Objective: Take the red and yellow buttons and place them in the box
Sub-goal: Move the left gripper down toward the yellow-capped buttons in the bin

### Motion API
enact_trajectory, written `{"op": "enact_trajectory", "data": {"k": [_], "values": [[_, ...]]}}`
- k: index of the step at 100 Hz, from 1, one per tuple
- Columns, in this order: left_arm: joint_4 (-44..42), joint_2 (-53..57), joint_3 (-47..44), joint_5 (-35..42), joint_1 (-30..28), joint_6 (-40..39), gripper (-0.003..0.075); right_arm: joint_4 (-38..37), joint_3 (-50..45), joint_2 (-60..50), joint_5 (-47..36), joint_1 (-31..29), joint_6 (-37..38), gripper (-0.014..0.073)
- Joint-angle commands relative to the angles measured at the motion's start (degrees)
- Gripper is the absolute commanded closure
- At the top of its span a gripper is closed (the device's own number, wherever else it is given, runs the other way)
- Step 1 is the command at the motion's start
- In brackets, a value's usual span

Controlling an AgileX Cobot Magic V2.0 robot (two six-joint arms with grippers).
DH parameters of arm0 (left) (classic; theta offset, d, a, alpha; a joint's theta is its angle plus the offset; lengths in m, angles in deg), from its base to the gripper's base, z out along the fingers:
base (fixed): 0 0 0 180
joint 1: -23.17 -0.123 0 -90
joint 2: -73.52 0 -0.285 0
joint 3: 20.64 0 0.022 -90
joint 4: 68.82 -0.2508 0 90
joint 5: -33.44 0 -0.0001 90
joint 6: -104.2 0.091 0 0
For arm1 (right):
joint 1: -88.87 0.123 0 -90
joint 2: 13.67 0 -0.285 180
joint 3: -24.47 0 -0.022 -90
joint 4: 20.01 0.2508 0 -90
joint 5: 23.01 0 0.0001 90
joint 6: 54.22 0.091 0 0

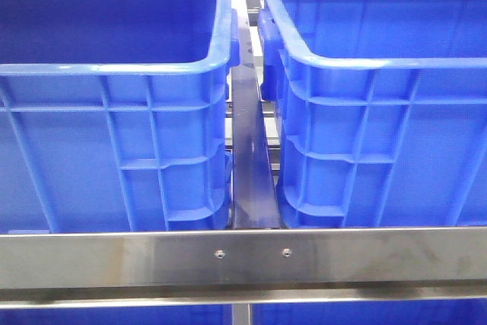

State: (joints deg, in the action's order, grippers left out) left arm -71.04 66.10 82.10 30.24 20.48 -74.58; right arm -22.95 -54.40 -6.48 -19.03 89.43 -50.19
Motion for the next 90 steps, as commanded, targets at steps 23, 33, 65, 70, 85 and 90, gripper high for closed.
{"op": "enact_trajectory", "data": {"k": [23, 33, 65, 70, 85, 90], "values": [[0.35, 0.17, 4.67, 0.44, -0.03, -0.50, 0.0740, -0.70, 0.94, -1.35, -4.50, 0.09, -0.25, 0.0657], [0.35, -3.05, 9.88, -2.82, -0.03, -0.50, 0.0740, -0.70, 0.94, -1.35, -4.50, 0.09, -0.25, 0.0657], [0.35, -20.29, 26.83, -16.47, 0.07, -0.50, 0.0740, -0.70, 0.94, -1.35, -4.50, 0.09, -0.25, 0.0657], [0.35, -23.69, 29.29, -17.69, 0.07, -0.50, 0.0740, -0.70, 0.94, -1.35, -4.50, 0.09, -0.25, 0.0657], [0.35, -35.28, 36.57, -19.67, 0.07, -0.50, 0.0737, -0.70, 0.94, -1.35, -4.50, 0.09, -0.25, 0.0657], [0.35, -38.99, 38.73, -19.75, 0.07, -0.50, 0.0708, -0.70, 0.94, -1.35, -4.50, 0.09, -0.25, 0.0657]]}}
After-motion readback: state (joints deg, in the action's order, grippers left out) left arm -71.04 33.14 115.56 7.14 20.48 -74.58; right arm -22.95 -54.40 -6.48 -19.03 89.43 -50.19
